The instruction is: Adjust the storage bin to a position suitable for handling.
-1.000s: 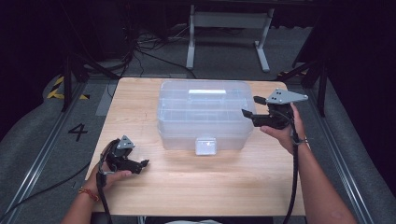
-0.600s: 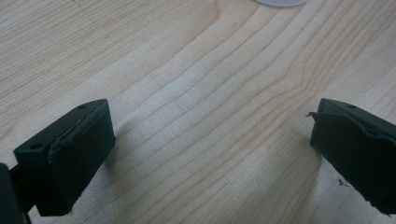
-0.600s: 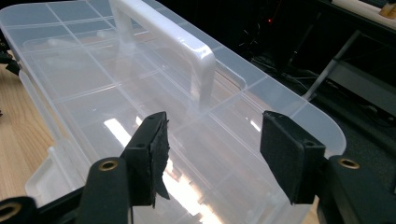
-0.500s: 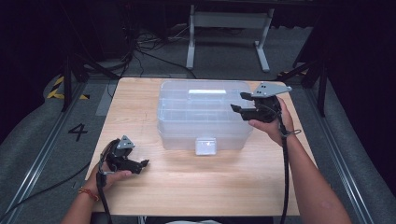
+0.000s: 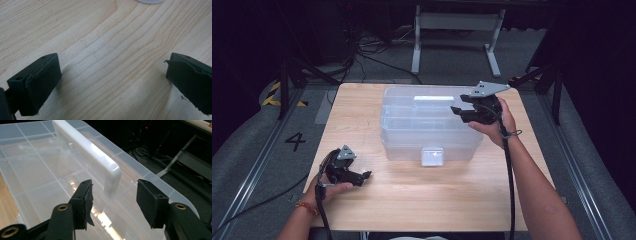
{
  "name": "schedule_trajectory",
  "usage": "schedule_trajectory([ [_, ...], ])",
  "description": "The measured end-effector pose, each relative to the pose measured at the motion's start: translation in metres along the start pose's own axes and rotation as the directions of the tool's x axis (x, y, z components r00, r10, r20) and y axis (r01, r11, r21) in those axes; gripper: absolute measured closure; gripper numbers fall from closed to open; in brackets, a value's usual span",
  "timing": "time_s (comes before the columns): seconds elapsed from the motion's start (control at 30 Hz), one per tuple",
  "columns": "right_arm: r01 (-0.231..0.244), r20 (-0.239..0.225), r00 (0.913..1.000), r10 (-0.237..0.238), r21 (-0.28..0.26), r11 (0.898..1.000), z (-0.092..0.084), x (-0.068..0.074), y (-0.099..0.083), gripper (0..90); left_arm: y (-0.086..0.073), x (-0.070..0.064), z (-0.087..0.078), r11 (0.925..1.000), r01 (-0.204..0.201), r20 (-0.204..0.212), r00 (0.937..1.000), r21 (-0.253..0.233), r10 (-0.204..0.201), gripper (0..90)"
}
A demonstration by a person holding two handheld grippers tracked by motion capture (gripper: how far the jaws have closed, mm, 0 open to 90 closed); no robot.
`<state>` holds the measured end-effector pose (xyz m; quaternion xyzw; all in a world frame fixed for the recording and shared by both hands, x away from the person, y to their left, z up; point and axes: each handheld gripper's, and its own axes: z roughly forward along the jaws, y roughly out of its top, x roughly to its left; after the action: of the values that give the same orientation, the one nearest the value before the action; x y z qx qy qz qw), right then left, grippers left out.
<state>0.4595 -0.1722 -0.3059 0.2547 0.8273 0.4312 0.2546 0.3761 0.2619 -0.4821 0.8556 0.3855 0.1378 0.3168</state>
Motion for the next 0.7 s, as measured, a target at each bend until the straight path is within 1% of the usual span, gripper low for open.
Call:
schedule_trajectory([
  [0.17, 0.003, -0.003, 1.0000, -0.003, 0.016, 1.000, 0.008, 0.002, 0.006, 48.4, 0.000, 0.000, 0.000, 1.0000, -0.002, -0.002, 1.0000, 0.000, 0.002, 0.3],
  [0.23, 0.005, -0.002, 1.0000, -0.005, 0.015, 1.000, 0.011, 0.002, 0.008, 50.2, 0.000, 0.000, 0.000, 1.0000, 0.000, 0.000, 1.0000, 0.000, 0.000, 0.3],
  [0.33, 0.019, -0.008, 0.9998, -0.019, 0.024, 1.000, 0.013, 0.003, 0.011, 51.5, 0.000, 0.000, 0.000, 1.0000, -0.005, -0.006, 1.0000, -0.001, 0.005, 0.3],
  [0.37, 0.020, -0.006, 0.9998, -0.020, 0.026, 0.999, 0.014, 0.004, 0.011, 52.3, 0.000, 0.000, 0.000, 1.0000, 0.001, -0.003, 1.0000, 0.001, -0.001, 0.3],
  [0.5, 0.030, -0.010, 0.9995, -0.029, 0.043, 0.999, 0.016, 0.003, 0.012, 57.9, 0.000, 0.000, 0.000, 1.0000, 0.000, -0.003, 1.0000, 0.001, 0.000, 0.3],
  [0.57, 0.033, -0.004, 0.9995, -0.033, 0.060, 0.998, 0.018, 0.003, 0.013, 60.3, 0.000, 0.000, 0.000, 1.0000, -0.002, -0.003, 1.0000, 0.000, 0.002, 0.3],
  [0.6, 0.036, 0.008, 0.9993, -0.036, 0.075, 0.997, 0.019, 0.002, 0.013, 61.4, 0.000, 0.000, 0.000, 1.0000, -0.005, -0.006, 1.0000, 0.000, 0.005, 0.3],
  [0.63, 0.034, 0.007, 0.9994, -0.035, 0.082, 0.996, 0.020, 0.002, 0.014, 63.0, 0.000, 0.000, 0.000, 1.0000, -0.001, -0.002, 1.0000, 0.000, 0.001, 0.3],
  [0.7, 0.045, 0.009, 0.9989, -0.046, 0.092, 0.995, 0.021, 0.002, 0.015, 66.3, 0.000, 0.000, 0.000, 1.0000, 0.000, -0.001, 1.0000, 0.001, 0.000, 0.3],
])
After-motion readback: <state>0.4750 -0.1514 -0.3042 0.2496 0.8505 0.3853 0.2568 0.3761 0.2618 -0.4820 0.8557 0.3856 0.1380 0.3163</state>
